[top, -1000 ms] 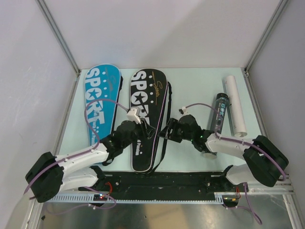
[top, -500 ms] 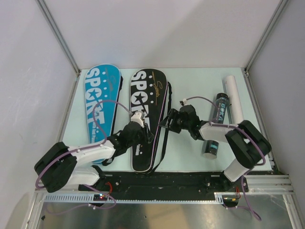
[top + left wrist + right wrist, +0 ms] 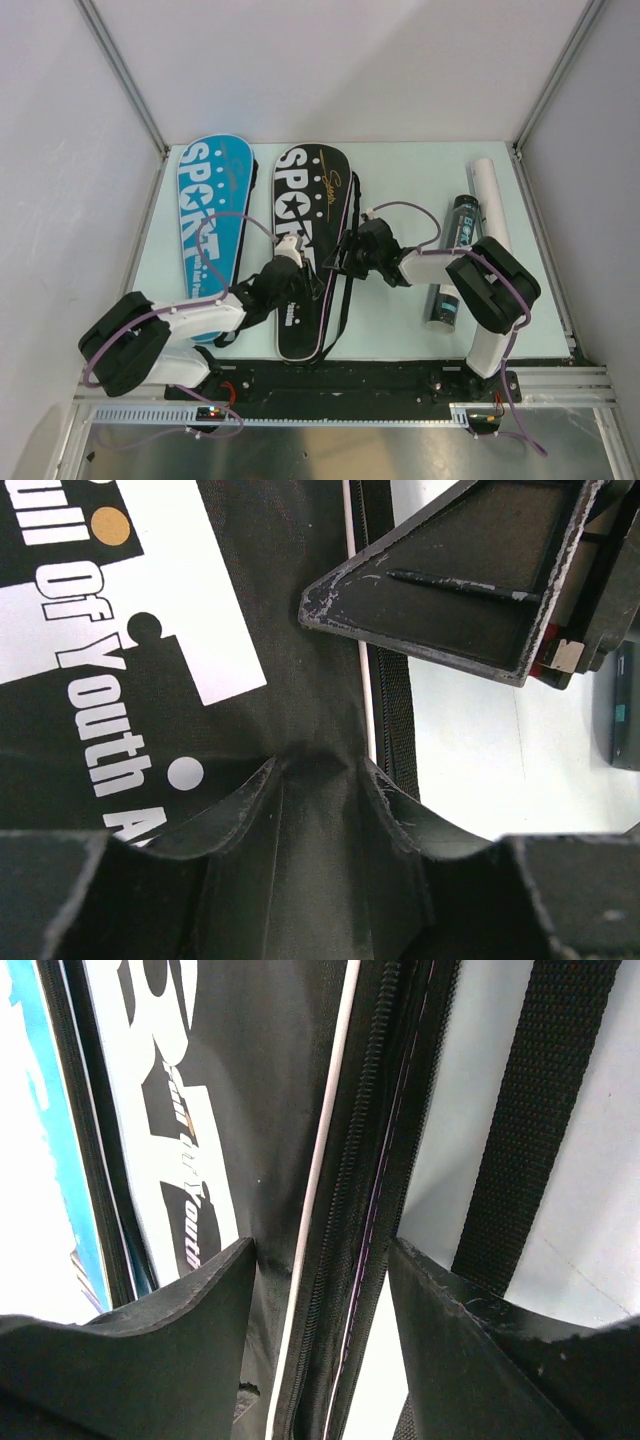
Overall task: Pack up the badminton gear
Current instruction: Adjust the racket bag at the center of the board.
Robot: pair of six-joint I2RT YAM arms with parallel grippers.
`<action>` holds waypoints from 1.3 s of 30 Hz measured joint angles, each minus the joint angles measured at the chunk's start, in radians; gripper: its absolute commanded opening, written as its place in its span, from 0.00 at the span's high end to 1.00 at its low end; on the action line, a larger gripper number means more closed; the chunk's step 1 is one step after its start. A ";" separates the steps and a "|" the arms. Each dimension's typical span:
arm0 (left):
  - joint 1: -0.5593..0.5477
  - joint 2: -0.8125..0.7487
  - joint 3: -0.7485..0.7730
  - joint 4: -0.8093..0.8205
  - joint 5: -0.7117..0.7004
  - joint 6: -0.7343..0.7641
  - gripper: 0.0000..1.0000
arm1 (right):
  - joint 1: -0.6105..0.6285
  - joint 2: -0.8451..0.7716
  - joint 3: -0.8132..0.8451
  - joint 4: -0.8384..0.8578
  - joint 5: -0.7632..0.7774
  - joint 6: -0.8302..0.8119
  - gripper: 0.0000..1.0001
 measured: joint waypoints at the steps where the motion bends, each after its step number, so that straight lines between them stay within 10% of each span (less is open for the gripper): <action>1: 0.000 0.000 -0.003 0.005 -0.002 -0.004 0.59 | 0.001 0.000 0.005 -0.010 0.005 -0.002 0.40; 17: -0.012 -0.002 -0.014 0.023 -0.035 -0.021 0.60 | 0.037 0.035 0.083 -0.089 0.051 -0.031 0.42; 27: -0.015 -0.058 -0.026 -0.030 -0.090 -0.020 0.58 | 0.025 0.097 0.086 -0.001 -0.010 0.002 0.96; 39: 0.101 -0.246 0.204 -0.325 -0.181 0.137 0.51 | 0.026 -0.133 0.105 -0.249 0.085 -0.239 1.00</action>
